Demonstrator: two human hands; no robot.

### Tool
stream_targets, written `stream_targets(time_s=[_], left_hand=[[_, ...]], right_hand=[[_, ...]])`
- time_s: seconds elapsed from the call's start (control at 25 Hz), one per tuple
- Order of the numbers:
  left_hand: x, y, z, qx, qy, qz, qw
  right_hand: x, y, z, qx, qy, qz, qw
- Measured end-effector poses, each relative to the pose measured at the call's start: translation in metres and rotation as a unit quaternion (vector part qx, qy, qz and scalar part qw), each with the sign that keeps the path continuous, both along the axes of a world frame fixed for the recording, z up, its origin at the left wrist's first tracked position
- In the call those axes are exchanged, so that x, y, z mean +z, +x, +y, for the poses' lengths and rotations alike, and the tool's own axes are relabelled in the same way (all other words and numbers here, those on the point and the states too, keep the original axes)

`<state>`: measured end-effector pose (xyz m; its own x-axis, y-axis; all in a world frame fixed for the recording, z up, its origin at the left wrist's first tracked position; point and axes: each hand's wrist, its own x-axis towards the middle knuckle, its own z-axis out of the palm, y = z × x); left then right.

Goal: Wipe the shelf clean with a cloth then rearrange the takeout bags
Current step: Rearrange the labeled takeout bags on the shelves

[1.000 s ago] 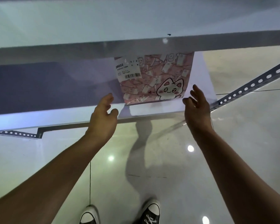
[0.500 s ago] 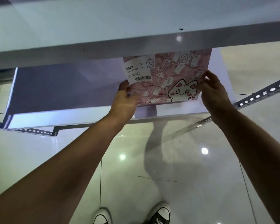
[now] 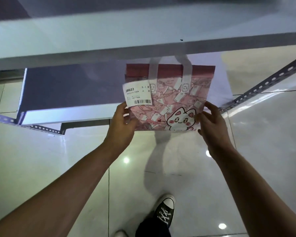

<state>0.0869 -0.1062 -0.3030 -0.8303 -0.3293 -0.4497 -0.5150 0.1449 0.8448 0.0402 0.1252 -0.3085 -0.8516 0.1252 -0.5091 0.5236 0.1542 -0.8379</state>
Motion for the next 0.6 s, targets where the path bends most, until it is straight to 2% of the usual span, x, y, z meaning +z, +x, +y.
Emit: stream_targets(time_s=[0.32,0.6], left_hand=[[0.084,0.097,-0.017,-0.006,-0.008,-0.042,0.999],[0.178,0.171,-0.028,0.004,-0.019,-0.041,0.999]], right_hand=[[0.089,0.097,-0.019,-0.036,-0.033,-0.066,0.997],[0.188,0.178,-0.038,-0.057,0.008,-0.042,0.997]])
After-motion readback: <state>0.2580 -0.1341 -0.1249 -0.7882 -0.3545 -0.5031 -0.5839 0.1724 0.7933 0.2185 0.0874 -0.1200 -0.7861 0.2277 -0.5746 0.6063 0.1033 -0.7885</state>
